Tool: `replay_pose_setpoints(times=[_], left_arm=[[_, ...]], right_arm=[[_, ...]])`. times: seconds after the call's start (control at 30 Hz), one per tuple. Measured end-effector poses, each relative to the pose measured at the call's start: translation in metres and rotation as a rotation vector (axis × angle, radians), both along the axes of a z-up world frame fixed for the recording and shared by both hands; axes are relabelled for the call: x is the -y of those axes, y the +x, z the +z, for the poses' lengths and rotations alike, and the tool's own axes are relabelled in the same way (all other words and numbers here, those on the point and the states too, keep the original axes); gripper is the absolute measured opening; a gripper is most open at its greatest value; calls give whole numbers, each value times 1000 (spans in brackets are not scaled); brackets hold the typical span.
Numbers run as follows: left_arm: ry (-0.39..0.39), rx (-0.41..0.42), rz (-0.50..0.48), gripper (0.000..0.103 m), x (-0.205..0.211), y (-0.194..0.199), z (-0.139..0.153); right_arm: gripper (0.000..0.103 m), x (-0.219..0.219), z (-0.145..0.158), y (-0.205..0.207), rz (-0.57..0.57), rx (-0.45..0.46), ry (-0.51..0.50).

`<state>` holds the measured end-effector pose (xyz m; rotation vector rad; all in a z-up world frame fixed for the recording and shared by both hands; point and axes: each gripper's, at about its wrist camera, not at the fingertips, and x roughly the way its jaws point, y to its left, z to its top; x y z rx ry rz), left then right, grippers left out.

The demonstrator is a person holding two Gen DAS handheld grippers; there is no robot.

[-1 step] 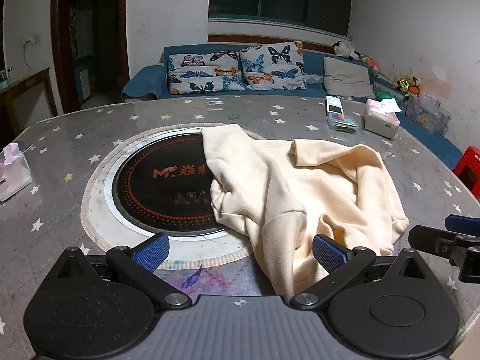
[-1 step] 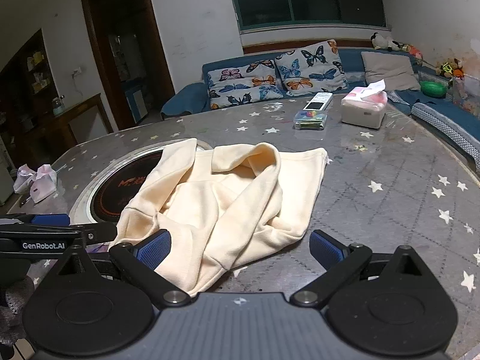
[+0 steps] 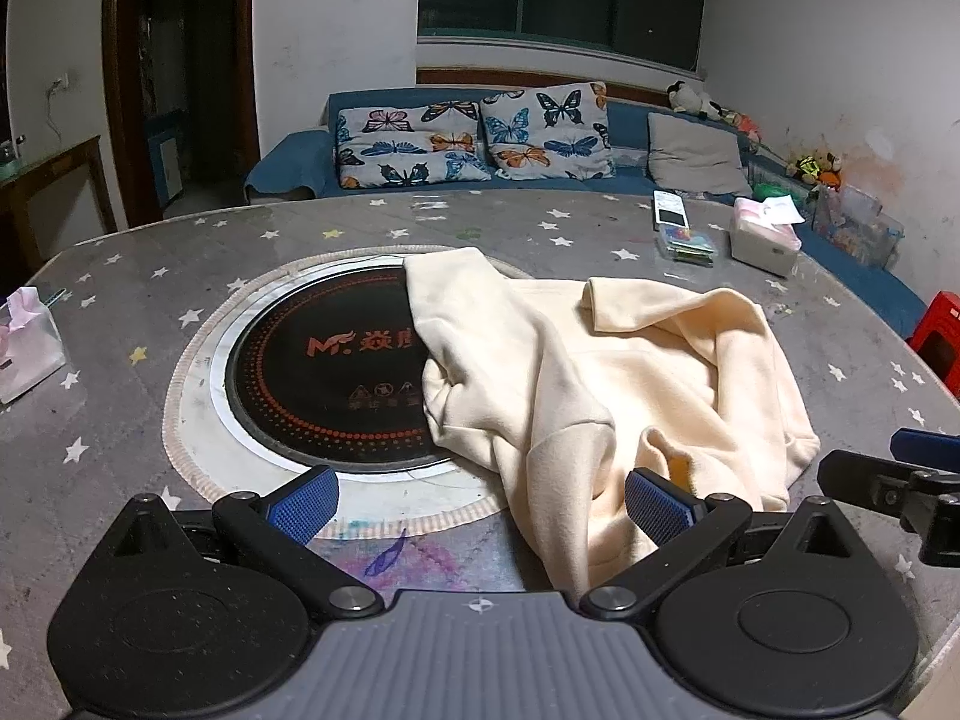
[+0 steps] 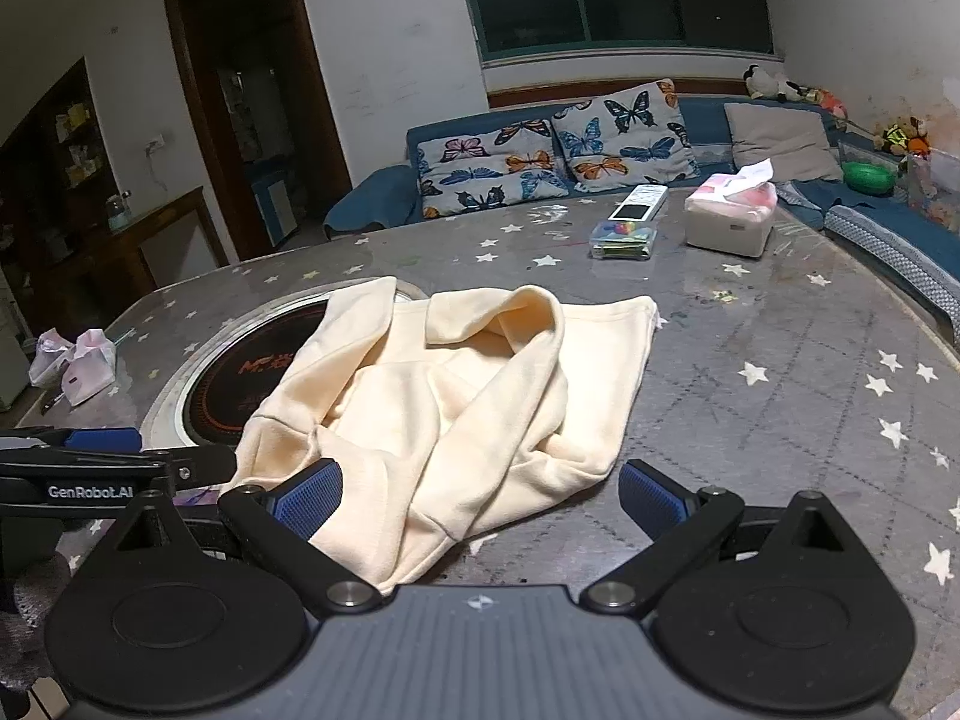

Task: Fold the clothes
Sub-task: 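Move both grippers toward the crumpled cream sweatshirt on the table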

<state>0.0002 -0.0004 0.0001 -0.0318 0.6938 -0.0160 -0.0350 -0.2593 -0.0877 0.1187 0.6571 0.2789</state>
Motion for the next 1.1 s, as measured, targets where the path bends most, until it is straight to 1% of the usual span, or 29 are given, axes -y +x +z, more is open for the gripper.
replay_pose_setpoints(times=[0.1, 0.17, 0.27, 0.47, 0.67, 1.1], left_arm=[[-3, -8, -5, 103, 1, 1, 0], [1, -32, -11, 103, 2, 4, -1], [7, -31, -7, 103, 3, 5, -4], [20, -45, -7, 103, 8, 4, -3], [21, -45, -6, 103, 7, -6, -3], [36, -31, -15, 103, 3, -42, -5]], right_arm=[[100, 2, 0, 0, -6, 1, 8], [100, 3, 0, 1, -10, 0, 6], [100, -7, -1, 2, -12, -8, 6], [100, 1, -5, 5, -2, -28, 28], [100, -4, -7, -3, 1, -28, 11], [101, -9, -8, -35, 10, 8, -43]])
